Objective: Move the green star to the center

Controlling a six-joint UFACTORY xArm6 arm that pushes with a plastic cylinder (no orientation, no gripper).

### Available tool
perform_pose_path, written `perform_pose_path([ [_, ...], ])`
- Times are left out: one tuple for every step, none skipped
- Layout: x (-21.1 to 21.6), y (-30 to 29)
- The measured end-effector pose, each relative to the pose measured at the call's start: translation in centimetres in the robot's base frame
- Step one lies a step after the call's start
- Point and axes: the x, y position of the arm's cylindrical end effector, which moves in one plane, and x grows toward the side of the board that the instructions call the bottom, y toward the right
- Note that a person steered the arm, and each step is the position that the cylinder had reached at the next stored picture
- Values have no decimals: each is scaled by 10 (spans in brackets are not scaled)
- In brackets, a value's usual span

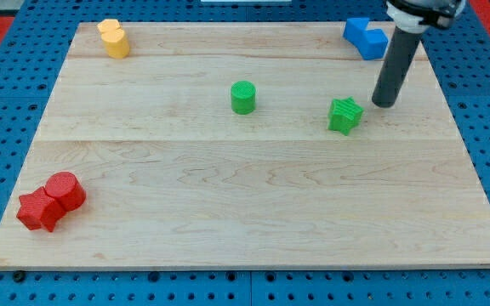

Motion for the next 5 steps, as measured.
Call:
perform_pose_path([
  [11, -7],
  [21, -29],
  [24, -65],
  [24, -83],
  [24, -100],
])
